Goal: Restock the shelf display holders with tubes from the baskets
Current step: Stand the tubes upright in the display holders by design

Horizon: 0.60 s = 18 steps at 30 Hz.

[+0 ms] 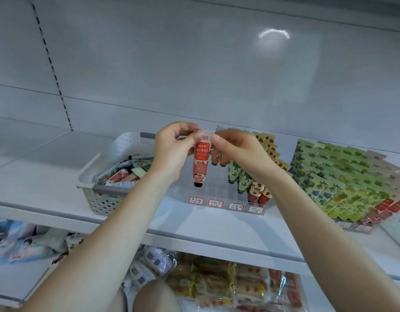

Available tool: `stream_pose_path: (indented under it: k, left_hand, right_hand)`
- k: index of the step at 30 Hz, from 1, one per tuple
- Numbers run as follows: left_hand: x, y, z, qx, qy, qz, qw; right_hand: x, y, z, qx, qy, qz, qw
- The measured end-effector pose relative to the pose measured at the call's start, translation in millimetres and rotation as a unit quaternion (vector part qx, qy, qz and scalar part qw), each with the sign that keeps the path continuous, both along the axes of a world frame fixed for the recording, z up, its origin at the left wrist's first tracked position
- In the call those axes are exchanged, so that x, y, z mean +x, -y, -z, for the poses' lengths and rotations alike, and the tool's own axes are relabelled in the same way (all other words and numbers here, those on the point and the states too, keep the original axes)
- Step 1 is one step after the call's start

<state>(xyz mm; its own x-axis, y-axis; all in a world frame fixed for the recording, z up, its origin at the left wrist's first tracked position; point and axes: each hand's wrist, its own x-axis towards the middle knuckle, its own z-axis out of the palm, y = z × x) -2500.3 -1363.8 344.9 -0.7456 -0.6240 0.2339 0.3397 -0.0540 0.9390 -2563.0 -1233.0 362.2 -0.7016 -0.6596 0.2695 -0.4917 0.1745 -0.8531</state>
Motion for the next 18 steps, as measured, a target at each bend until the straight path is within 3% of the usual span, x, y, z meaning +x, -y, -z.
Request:
stream_pose_path:
  k: [4, 8, 10, 13, 15, 18]
  left_hand:
    - [-7.1, 2.7, 4.7, -0.042, -0.004, -0.019, 0.999]
    - [-4.5, 4.8, 34.1, -0.198, 0.024, -0.086, 0.976]
    - [3.2, 0.5, 63.1, -0.322, 0.102, -0.087, 0.937]
    - [13.0, -3.4, 107.9, -0.501, 0.229, -0.074, 0.831]
    - [15.5, -2.7, 126.9, -0.536, 0.287, -0.054, 0.792]
    - [15.1, -0.3, 141.9, -0.559, 0.332, -0.034, 0.758]
  right_hand:
    - [-2.0, 13.4, -13.3, 0.067, -0.117, 0.032, 0.990]
    - [-24.1, 24.3, -16.6, 0.087, -0.114, 0.075, 0.987]
    - [-39.0, 31.6, -21.5, 0.072, -0.136, 0.118, 0.981]
    - [-55.5, 47.1, -22.7, 0.067, -0.190, 0.160, 0.966]
    - [-63.2, 57.2, -18.2, 0.087, -0.221, 0.173, 0.956]
    - [-73.4, 68.3, -8.6, 0.135, -0.261, 0.194, 0.936]
